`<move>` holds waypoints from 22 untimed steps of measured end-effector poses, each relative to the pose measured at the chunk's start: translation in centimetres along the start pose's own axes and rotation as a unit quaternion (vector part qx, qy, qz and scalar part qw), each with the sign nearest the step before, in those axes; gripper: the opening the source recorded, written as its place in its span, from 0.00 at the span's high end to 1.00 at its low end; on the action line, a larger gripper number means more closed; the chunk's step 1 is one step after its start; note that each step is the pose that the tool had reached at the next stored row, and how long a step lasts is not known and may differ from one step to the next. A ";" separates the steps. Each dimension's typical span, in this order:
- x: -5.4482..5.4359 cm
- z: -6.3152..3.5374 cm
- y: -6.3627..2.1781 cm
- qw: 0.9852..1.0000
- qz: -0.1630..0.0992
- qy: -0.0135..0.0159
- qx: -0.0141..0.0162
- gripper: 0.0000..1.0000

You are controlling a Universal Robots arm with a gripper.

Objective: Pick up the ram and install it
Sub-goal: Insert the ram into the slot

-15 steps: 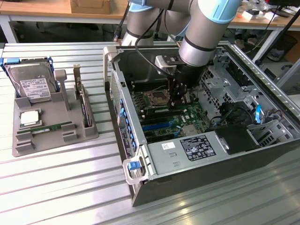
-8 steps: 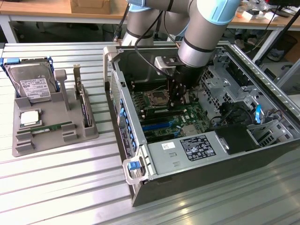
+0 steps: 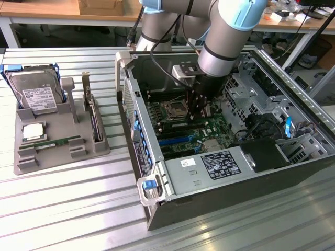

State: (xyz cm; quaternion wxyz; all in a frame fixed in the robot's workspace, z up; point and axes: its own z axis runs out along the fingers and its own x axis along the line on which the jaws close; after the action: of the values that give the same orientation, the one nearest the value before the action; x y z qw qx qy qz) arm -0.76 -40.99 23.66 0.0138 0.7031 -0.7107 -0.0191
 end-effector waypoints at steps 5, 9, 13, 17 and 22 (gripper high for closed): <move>0.0 0.21 -0.01 1.000 -0.002 0.000 0.000 0.88; 0.0 0.33 -0.01 1.000 -0.002 0.000 0.000 0.88; 0.0 0.32 0.12 1.000 -0.002 0.000 0.002 0.88; 0.0 0.36 0.19 1.000 -0.005 0.000 0.003 0.88; -0.1 0.79 0.17 1.000 -0.009 0.001 0.003 0.88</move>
State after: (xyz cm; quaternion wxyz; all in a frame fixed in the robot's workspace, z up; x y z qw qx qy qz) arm -0.97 -40.88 22.87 0.0120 0.7095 -0.7044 -0.0168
